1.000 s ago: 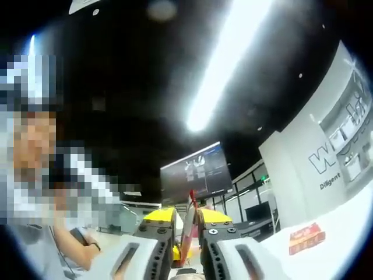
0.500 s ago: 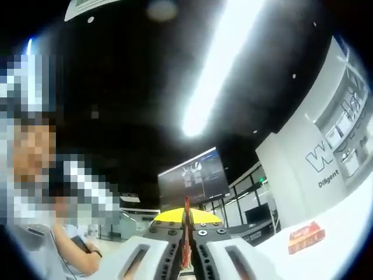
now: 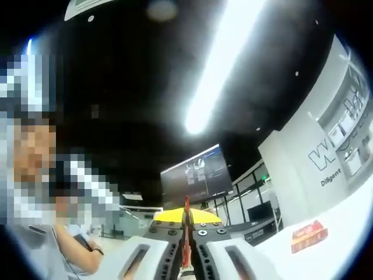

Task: Tear open the coffee pouch, take out the coffee, and pour the coffee from the pouch into the cup

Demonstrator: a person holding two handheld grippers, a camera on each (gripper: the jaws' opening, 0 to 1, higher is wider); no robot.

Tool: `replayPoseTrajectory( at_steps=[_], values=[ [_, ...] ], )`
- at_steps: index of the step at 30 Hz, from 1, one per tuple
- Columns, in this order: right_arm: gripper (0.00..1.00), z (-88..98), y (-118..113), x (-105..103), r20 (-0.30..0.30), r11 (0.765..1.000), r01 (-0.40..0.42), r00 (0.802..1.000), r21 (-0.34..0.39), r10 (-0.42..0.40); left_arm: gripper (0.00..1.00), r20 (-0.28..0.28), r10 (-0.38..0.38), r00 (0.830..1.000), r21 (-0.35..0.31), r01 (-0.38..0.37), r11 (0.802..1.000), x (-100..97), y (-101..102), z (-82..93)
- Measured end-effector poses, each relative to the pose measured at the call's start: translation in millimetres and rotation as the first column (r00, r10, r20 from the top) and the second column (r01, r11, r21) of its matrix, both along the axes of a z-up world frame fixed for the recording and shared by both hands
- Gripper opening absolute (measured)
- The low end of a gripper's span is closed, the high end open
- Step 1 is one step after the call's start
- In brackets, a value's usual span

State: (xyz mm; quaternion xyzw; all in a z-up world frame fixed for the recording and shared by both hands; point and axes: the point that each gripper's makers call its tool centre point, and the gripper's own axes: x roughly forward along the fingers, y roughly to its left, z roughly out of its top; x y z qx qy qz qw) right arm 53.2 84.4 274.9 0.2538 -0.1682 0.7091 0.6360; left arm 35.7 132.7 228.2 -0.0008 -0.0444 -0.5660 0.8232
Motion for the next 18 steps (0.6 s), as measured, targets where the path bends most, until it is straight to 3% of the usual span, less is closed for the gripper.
replayPoseTrajectory(
  at_steps=[15,18],
  values=[
    [0.03,-0.8,4.3,-3.1,0.007,1.0,-0.001,1.0,-0.012,0.001,0.04,0.037,-0.024,0.999,0.027,0.023,0.999,0.1,-6.5,5.6],
    [0.11,-1.7,3.4,-4.0,0.007,1.0,-0.003,1.0,-0.001,0.003,0.03,0.048,-0.025,0.999,0.025,0.023,0.999,0.1,-6.0,5.9]
  ],
)
